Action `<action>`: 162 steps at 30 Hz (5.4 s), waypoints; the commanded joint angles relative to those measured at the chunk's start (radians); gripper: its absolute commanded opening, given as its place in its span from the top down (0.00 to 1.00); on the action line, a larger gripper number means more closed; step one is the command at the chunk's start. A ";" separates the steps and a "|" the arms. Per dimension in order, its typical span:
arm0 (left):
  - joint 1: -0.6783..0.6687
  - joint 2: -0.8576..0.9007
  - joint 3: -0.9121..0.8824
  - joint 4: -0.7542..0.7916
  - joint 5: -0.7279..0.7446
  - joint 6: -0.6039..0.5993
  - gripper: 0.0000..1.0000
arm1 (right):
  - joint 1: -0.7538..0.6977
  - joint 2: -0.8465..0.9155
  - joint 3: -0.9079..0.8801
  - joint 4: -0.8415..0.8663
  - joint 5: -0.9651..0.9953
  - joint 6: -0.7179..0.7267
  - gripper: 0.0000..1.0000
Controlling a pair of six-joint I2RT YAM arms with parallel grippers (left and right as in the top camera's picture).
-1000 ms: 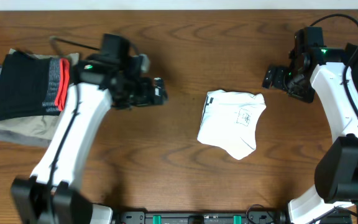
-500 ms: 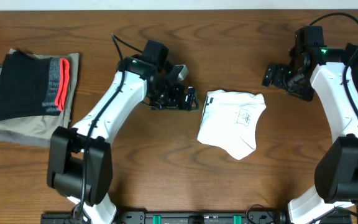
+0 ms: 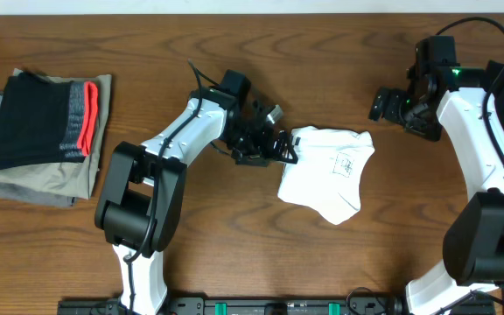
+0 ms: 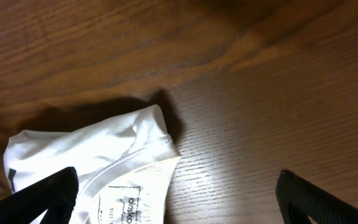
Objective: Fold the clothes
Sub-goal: 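Move the left gripper to the bundle's left side and grasp it, then carry the bundle leftward with the left gripper onto the clothes stack, then release the bundle on the stack and open the left gripper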
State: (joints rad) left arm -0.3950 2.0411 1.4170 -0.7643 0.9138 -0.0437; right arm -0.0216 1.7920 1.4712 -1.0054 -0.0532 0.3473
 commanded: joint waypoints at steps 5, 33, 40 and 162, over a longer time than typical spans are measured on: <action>-0.035 0.042 -0.002 0.039 0.042 0.021 0.02 | 0.000 -0.002 0.006 0.000 -0.003 -0.005 0.01; -0.097 0.177 -0.002 0.255 -0.058 -0.198 0.02 | 0.000 -0.002 0.006 -0.011 -0.003 -0.012 0.01; -0.175 0.197 -0.002 0.277 -0.161 -0.251 0.04 | 0.000 -0.002 0.006 -0.013 -0.003 -0.013 0.01; 1.123 -0.155 0.158 0.049 -0.687 -0.372 0.88 | 0.002 -0.002 0.006 -0.110 -0.012 -0.030 0.01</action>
State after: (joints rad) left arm 0.7238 1.8542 1.5890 -0.7143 0.2543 -0.2436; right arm -0.0216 1.7920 1.4708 -1.1095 -0.0570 0.3283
